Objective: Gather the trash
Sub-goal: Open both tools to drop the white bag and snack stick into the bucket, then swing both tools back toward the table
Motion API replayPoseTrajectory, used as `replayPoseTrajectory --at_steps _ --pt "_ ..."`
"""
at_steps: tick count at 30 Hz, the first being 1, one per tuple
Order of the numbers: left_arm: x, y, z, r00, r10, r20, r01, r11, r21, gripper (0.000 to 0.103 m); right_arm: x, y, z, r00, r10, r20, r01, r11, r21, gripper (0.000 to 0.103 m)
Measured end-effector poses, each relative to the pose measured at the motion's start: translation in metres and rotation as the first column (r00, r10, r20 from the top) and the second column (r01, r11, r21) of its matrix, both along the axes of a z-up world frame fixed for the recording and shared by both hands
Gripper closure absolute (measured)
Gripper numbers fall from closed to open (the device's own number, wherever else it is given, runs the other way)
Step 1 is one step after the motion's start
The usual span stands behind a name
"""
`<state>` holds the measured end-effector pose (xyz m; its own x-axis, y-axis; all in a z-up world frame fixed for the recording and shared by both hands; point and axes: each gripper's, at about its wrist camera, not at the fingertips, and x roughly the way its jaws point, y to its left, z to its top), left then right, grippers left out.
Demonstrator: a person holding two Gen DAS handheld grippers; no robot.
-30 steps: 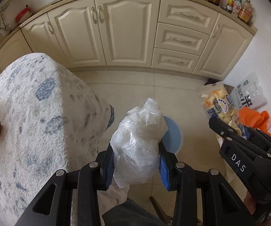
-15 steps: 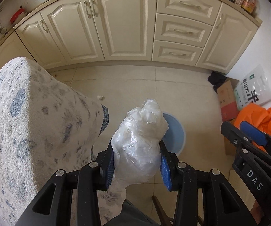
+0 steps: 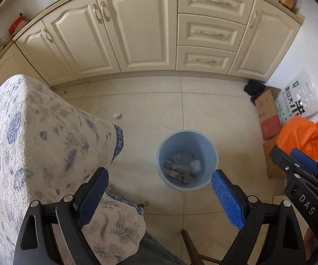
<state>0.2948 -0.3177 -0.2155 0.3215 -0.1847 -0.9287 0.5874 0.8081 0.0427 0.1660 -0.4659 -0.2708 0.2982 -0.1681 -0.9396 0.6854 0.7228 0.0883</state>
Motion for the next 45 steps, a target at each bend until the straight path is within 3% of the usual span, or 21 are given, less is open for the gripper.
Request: replayPoseTrajectory --at_steps 16,28,30,32,37,40,45 --pt "-0.016 0.039 0.028 0.999 0.008 0.031 -0.007 0.999 -0.039 0.012 0.001 0.024 0.024 0.999 0.039 0.019 -0.038 0.999 -0.026 0.056" --pt "-0.038 0.1 0.066 0.996 0.062 0.069 -0.054 0.992 -0.116 0.012 0.0 0.059 0.054 0.994 0.095 0.057 -0.091 0.993 -0.071 0.056" --pt "-0.041 0.113 0.072 0.994 0.08 0.074 -0.069 0.989 -0.132 0.012 0.001 0.066 0.059 0.992 0.106 0.064 -0.101 0.992 -0.078 0.053" --pt "-0.045 0.125 0.078 0.992 0.097 0.082 -0.086 0.987 -0.137 0.012 0.002 0.073 0.064 0.992 0.109 0.068 -0.103 0.991 -0.088 0.039" --pt "-0.058 0.162 0.09 0.985 0.149 0.082 -0.134 0.978 -0.161 0.012 0.005 0.093 0.079 0.985 0.143 0.091 -0.132 0.984 -0.119 0.025" --pt "-0.062 0.185 0.1 0.979 0.185 0.09 -0.167 0.97 -0.176 0.012 0.009 0.105 0.086 0.979 0.175 0.106 -0.16 0.978 -0.131 0.022" --pt "-0.072 0.217 0.111 0.96 0.256 0.11 -0.235 0.956 -0.175 0.012 0.017 0.126 0.093 0.971 0.206 0.12 -0.19 0.973 -0.128 0.005"
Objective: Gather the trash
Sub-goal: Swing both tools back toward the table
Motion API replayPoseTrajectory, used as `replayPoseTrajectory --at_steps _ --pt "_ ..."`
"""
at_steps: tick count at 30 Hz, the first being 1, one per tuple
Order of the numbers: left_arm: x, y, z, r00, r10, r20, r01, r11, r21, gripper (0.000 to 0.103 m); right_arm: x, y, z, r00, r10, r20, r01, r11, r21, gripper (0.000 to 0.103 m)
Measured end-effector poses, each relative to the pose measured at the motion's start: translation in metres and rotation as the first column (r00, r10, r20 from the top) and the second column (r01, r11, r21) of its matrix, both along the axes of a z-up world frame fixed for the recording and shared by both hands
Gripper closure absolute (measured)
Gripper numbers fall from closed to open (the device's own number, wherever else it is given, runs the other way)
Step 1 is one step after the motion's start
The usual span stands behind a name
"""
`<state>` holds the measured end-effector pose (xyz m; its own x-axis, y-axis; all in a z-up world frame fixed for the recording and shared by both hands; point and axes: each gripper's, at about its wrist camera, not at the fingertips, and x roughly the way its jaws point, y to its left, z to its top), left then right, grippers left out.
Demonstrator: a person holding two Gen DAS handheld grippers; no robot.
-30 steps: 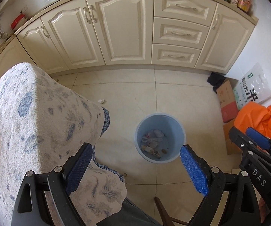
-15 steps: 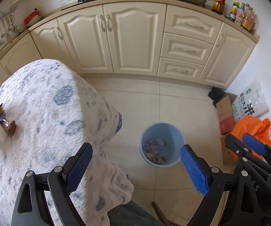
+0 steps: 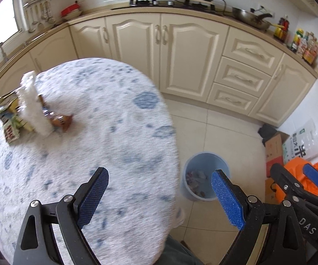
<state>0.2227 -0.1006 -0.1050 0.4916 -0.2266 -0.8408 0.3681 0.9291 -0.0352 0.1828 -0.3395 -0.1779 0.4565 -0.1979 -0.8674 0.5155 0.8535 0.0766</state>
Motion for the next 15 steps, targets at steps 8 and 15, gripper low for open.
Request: replayPoseTrajectory --at_steps 8,15 --pt "-0.012 0.052 0.016 0.994 0.109 0.017 -0.109 0.994 -0.021 0.011 0.018 0.039 0.009 0.996 0.091 0.014 -0.091 0.996 0.005 0.001" --pt "-0.014 0.097 0.024 0.979 0.202 0.02 -0.201 0.979 -0.026 0.011 0.039 0.08 0.018 0.978 0.207 0.036 -0.207 0.978 -0.005 0.001"
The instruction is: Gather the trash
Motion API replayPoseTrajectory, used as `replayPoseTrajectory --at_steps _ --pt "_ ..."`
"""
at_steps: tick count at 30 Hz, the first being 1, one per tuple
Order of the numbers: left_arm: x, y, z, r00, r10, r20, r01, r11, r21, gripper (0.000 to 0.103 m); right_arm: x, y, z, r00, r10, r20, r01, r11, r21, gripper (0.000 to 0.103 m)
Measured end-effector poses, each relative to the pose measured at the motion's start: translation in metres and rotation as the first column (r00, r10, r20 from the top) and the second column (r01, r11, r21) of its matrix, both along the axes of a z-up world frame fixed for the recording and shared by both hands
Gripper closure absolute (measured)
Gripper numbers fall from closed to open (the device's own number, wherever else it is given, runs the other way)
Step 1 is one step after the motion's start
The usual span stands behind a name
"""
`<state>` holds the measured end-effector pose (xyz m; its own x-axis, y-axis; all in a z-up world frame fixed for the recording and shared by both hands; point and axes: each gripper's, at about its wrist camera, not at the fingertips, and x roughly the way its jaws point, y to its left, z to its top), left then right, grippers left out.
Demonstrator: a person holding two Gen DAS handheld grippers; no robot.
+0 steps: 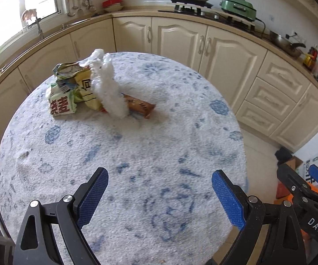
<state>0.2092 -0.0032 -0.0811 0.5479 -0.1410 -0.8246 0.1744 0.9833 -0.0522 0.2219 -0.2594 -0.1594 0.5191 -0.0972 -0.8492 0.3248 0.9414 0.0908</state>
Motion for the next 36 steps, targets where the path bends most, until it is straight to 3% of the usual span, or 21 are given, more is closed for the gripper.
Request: replayPoseTrajectory --at_steps 14,27,30,36 --pt "0.025 0.094 -0.003 0.98 0.198 -0.017 -0.198 0.98 -0.027 0.011 0.062 0.091 0.007 0.961 0.276 0.012 -0.276 0.961 0.025 0.001" --pt "0.095 0.157 -0.019 0.953 0.292 -0.082 -0.295 0.955 -0.031 0.011 0.145 0.172 0.002 0.875 0.484 0.034 -0.484 0.875 -0.005 0.002" --pt "0.119 0.169 -0.025 0.946 0.304 -0.108 -0.31 0.95 -0.045 0.011 0.168 0.186 -0.004 0.853 0.52 0.032 -0.52 0.854 -0.004 0.006" --pt "0.156 0.184 -0.036 0.948 0.28 -0.15 -0.294 0.952 -0.086 0.01 0.2 0.197 -0.025 0.824 0.566 -0.022 -0.565 0.824 0.031 0.028"
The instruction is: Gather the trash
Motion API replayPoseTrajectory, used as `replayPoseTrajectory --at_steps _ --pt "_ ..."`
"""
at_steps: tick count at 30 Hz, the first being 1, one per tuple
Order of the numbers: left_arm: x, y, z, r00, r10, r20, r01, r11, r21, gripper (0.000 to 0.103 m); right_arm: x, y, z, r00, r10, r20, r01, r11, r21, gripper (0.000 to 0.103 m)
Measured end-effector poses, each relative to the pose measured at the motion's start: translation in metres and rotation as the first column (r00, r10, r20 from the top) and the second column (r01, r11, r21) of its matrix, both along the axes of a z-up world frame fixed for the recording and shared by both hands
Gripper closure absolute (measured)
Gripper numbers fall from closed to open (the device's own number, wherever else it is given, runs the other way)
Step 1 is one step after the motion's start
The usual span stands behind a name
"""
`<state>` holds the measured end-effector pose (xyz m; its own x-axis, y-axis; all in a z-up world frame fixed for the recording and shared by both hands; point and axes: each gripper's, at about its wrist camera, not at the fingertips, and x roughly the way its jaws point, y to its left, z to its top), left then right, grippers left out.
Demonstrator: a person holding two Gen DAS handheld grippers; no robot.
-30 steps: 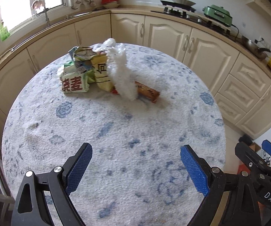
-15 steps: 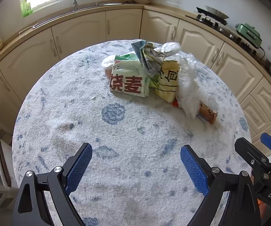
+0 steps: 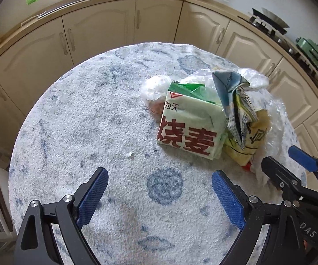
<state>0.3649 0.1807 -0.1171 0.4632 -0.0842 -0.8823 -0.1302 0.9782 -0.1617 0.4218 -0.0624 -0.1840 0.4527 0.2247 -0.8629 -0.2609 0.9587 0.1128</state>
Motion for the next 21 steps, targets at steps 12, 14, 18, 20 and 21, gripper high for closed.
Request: replayPoseTrajectory --at_steps 12,14,18,20,21 --pt "0.063 0.001 -0.026 0.999 -0.033 -0.005 0.033 0.998 -0.047 0.004 0.014 -0.026 -0.007 0.999 -0.026 -0.03 0.028 0.995 0.099 0.079" --pt "0.069 -0.001 -0.029 0.999 -0.032 0.009 0.032 0.999 -0.029 0.011 0.019 -0.028 -0.008 0.999 -0.032 -0.036 0.035 0.994 0.105 0.079" --pt "0.068 -0.007 -0.03 0.998 -0.051 0.035 0.05 0.998 0.034 0.036 0.021 -0.03 -0.013 0.998 -0.037 -0.052 0.042 0.994 0.103 0.079" --pt "0.064 -0.008 -0.031 0.998 -0.051 0.037 0.05 0.998 0.028 0.036 0.023 -0.03 -0.015 0.997 -0.038 -0.062 0.044 0.994 0.103 0.079" --pt "0.062 -0.008 -0.031 0.998 -0.051 0.034 0.05 0.998 0.027 0.036 0.022 -0.029 -0.016 0.997 -0.038 -0.064 0.045 0.994 0.103 0.079"
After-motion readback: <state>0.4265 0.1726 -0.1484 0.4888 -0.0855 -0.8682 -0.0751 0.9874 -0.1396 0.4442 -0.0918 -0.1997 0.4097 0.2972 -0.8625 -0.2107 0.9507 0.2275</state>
